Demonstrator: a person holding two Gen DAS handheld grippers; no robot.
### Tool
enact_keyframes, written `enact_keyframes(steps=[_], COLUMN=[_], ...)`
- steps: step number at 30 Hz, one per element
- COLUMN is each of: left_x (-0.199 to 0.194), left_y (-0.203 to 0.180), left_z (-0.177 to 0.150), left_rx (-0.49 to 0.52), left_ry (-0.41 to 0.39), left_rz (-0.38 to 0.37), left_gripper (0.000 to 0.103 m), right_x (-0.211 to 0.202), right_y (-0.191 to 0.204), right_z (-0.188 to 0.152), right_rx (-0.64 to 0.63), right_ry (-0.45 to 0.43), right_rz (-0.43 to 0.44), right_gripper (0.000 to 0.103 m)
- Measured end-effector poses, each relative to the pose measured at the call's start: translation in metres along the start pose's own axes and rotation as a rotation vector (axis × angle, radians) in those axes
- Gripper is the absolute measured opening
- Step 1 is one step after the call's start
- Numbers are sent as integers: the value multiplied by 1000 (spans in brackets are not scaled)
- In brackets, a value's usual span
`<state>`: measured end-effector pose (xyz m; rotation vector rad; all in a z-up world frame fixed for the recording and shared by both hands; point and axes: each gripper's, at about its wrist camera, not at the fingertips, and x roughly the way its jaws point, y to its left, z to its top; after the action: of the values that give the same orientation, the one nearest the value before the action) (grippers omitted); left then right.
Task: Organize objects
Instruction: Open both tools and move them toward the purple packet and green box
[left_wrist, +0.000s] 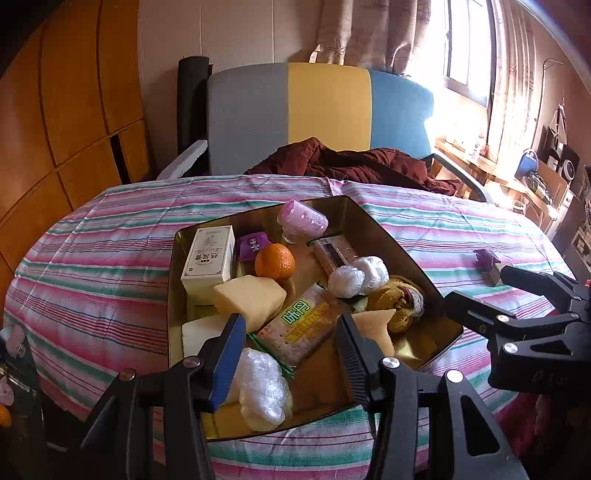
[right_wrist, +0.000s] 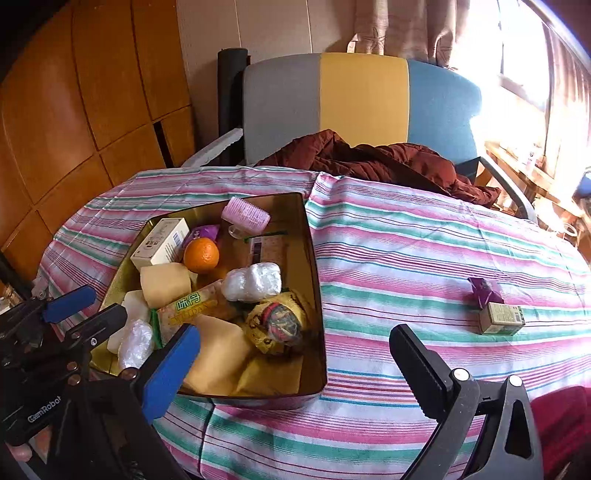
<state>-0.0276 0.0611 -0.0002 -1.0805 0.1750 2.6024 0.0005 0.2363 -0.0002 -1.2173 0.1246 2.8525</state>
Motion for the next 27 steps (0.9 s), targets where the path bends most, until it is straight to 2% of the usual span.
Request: enact_keyframes(steps=[11,27], left_x=[-14,3], left_y=[-23,-55], left_z=[-1,9], left_rx=[90,180], left_ry=[-39,-9], left_rz=[-13,-36], left_gripper=[52,52], right_x=[-18,-3], right_y=[-47,-162], right_z=[-1,19], right_rx=[80,226], right_ry=[-19,-1], right_rz=[-100,-256], right_gripper=[103,103])
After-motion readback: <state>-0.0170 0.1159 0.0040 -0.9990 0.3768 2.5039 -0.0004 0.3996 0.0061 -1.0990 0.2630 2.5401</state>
